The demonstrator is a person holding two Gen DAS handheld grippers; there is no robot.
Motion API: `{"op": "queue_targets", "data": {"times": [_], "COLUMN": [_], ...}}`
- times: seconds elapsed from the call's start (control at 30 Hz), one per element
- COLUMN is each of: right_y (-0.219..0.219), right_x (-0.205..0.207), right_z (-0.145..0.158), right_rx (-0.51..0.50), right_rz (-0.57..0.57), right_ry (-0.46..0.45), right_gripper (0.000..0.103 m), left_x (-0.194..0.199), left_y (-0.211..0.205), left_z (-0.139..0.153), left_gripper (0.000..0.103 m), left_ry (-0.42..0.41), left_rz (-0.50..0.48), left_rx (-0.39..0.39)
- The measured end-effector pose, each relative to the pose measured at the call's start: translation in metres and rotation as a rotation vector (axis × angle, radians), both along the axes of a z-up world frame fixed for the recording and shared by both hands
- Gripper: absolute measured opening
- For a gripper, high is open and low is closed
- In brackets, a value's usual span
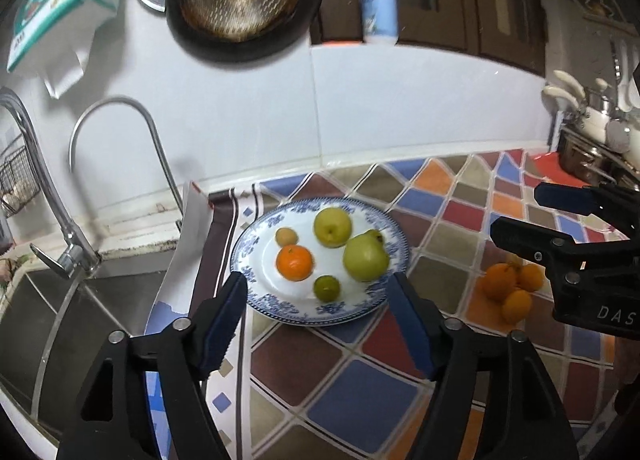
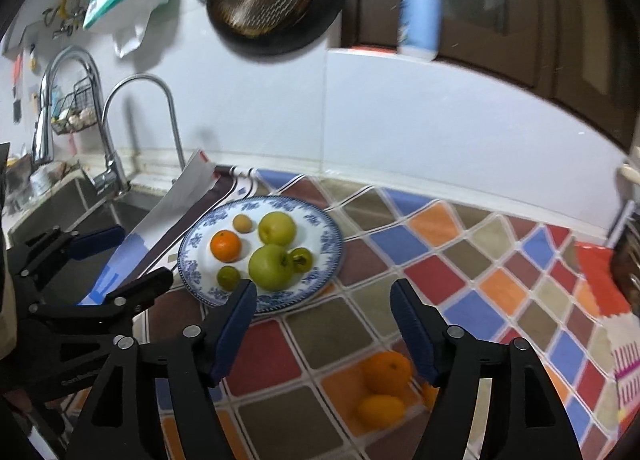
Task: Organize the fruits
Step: 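Move both tools back toward the oranges and small brown fruit on the cloth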
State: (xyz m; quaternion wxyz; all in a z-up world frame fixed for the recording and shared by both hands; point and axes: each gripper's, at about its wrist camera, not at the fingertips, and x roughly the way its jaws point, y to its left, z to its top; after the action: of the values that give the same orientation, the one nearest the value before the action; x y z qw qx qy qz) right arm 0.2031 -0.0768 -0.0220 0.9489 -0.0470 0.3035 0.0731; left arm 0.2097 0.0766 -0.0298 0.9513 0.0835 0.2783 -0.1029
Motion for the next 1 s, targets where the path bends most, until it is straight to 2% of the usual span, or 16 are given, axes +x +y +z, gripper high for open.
{"op": "queue_targets", "data": {"times": [0.1, 0.3, 0.47, 0.7, 1.0], "right_y": [-0.007, -0.024, -0.041, -0.071, -0.101], "right_x": [-0.019, -0.052, -0.065, -0.072, -0.067], "right_z": [0.009, 0.019, 0.019, 0.014, -0.003], "right_rx": [0.001, -0.01, -0.012, -0.031, -0.091], "right_rz": [-0.031, -0.09, -0.103, -0.057, 0.061], "right_ry": [-0.026, -0.079, -0.076, -0.061, -0.03], "right_gripper": [0.071, 0.071, 0.071, 0.071, 0.071], "left_x": [-0.014, -0.036, -0.048, -0.058, -0.065], "left_y": [-0.007, -0.026, -0.047, -0.081, -0.122], "left_z": [0.007, 0.012, 0.013, 0.005, -0.012], "left_gripper": [0.078, 0.08, 0.08, 0.08, 0.079], "left_ry": [-0.026, -0.064, -0.062, -0.044, -0.037], "left_rz": [-0.028, -0.082, -0.108, -0.092, -0.108], "left_rx": [0.001, 0.017, 0.014, 0.008, 0.037]}}
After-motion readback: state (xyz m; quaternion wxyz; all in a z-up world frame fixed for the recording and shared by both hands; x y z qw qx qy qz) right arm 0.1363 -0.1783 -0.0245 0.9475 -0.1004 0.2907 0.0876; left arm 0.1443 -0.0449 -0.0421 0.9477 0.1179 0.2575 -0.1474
